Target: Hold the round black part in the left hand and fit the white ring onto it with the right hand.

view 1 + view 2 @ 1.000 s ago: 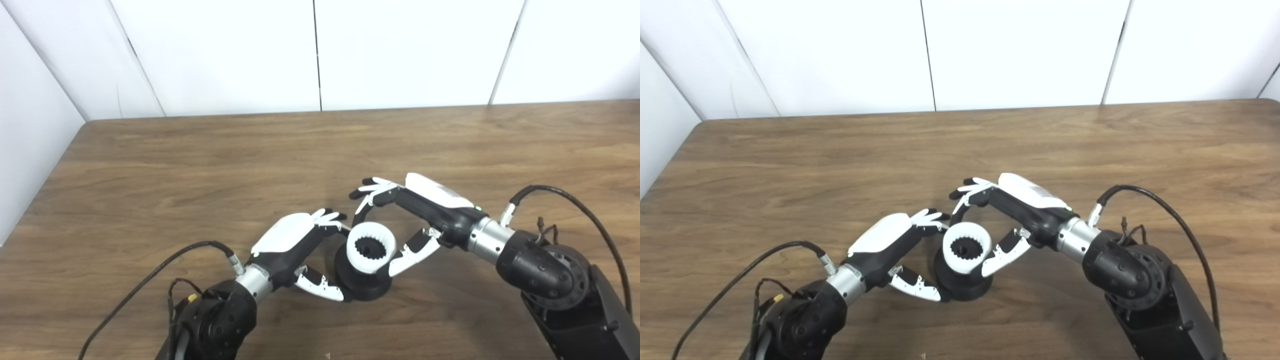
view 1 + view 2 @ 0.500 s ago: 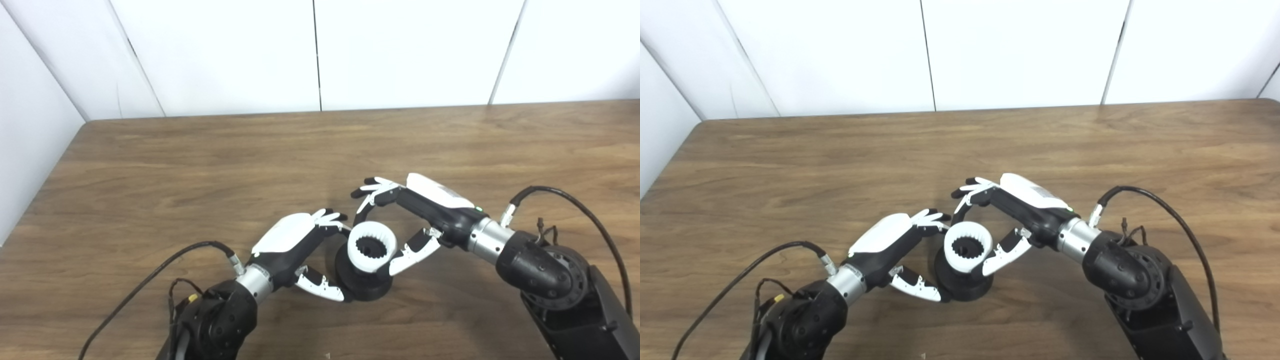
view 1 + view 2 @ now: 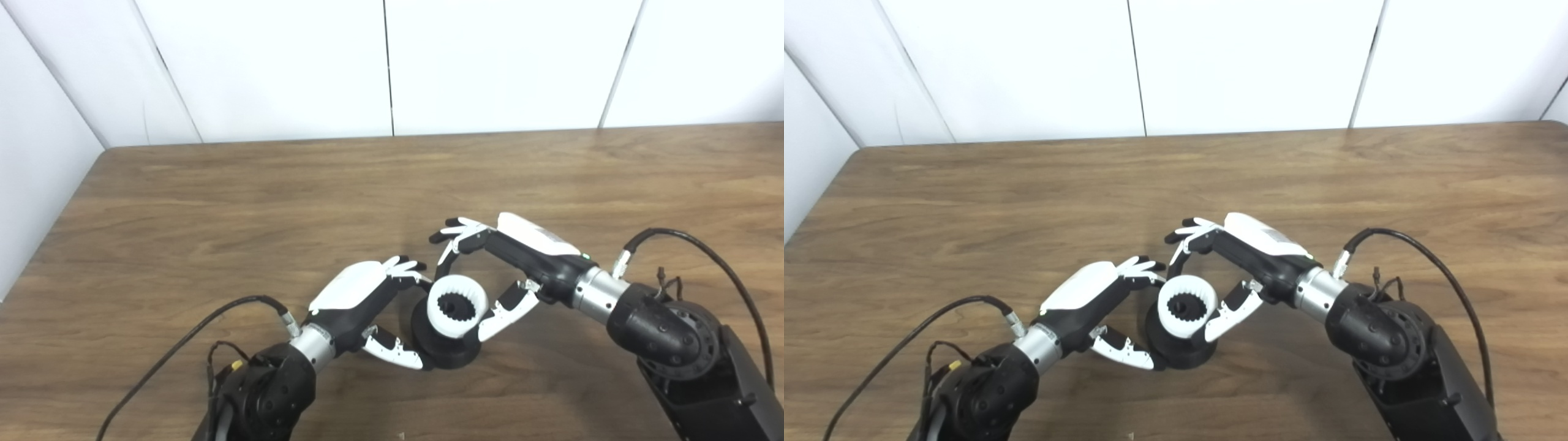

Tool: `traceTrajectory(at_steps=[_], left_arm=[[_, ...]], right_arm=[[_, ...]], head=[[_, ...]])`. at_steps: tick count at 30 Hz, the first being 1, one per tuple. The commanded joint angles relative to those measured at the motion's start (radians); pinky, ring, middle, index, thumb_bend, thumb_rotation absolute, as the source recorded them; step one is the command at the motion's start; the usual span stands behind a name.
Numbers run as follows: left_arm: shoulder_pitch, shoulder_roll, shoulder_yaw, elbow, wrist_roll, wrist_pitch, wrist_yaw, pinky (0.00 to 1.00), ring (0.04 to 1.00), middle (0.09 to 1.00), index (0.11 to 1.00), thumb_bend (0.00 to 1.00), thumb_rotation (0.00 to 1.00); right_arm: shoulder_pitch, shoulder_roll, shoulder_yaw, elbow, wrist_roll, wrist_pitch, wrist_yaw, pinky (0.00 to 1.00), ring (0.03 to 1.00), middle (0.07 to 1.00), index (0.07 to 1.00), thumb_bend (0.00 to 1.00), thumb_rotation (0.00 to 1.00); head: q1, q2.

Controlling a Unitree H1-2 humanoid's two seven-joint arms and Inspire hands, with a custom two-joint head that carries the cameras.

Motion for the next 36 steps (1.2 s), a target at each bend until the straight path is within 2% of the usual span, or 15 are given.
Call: traceTrajectory(at_steps=[1,16,36], left_arm=[[-0.024,-0.004,0.003,-0.022,0.002,-0.009,0.020,0.91,1.000,0.945,0.745,0.92,0.24],[-0.025,-0.013,-0.005,-0.030,0.021,0.012,0.003,0.90,1.000,0.948,0.750,0.91,0.24],[-0.028,-0.015,-0.007,-0.026,0.018,0.002,0.014,0.90,1.000,0.944,0.749,0.92,0.23]], right_arm=[[-0.035,0.002,-0.008,-0.015,0.010,-0.036,-0.019,0.80,0.967,0.870,0.493,0.52,0.16],[-0.031,0.010,-0.007,-0.013,0.012,-0.030,-0.022,0.81,0.971,0.871,0.493,0.52,0.15],[-0.036,0.015,-0.001,-0.009,0.012,-0.020,-0.014,0.83,0.980,0.879,0.493,0.52,0.16]], head=[[0.000,0.002],[0.003,0.002],[0.005,0.005]])
